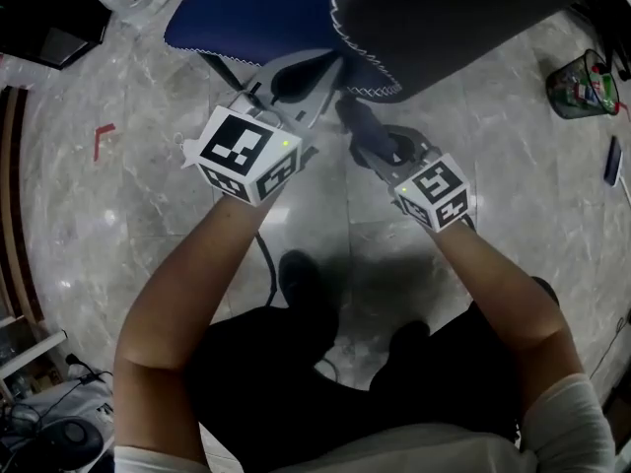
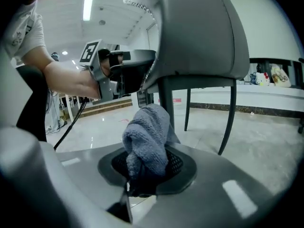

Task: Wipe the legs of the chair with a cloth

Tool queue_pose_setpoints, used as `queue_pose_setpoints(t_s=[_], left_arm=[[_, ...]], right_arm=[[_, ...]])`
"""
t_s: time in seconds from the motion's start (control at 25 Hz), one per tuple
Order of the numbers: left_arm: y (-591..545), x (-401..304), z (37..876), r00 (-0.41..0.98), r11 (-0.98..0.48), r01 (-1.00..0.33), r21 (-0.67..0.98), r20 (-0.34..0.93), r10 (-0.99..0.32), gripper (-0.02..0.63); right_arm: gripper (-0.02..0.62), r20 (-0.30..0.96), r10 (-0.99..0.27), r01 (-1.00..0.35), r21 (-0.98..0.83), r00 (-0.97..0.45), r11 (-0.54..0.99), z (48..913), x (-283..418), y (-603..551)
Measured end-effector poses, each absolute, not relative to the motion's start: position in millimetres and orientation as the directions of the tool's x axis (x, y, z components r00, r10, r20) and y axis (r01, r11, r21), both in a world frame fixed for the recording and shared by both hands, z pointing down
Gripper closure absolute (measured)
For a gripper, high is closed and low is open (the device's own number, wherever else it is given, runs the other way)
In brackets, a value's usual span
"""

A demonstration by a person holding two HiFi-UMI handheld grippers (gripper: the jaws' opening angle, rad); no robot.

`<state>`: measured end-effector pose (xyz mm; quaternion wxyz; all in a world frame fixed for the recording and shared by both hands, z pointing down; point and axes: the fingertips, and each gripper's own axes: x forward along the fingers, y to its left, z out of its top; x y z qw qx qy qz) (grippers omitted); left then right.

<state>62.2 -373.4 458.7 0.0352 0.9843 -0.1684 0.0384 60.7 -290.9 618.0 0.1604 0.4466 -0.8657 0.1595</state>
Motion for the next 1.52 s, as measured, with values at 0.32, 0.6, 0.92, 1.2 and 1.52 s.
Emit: queue_pose_setpoints(t_s=[0.32,0.6,0.92,1.2,1.52], left_arm=[[-373,63,470,0.937,-0.928,-0.348,0.131,0.085,-0.339,0.6],[-383,58,469,0.944,-0.931,-0.329,0.156,0.078,-0.321,0.6],[-384,58,471,0.953,-0.934,-0.303,0.19,0.088,-0.291,0.6],[-384,58,473,0.952,-0.941,-0.304,0.151,0.095,-0.292,0.6],[-384,58,471,0.945,-0.938,-0.324,0.127,0.09,-0.314,0.6]], right_arm=[[0.505,0.327,-0.794,-0.85,-0.065,-0.513,0.522,557,67,-332],[0.506,0.394,-0.77,-0.858,-0.112,-0.501,0.501,612,68,-347],[0.508,0.599,-0.653,-0.878,-0.211,-0.464,0.43,773,60,-345],[0.508,0.733,-0.526,-0.876,-0.201,-0.432,0.439,830,54,-344],[0.509,0.461,-0.745,-0.855,-0.064,-0.482,0.514,638,61,-348]])
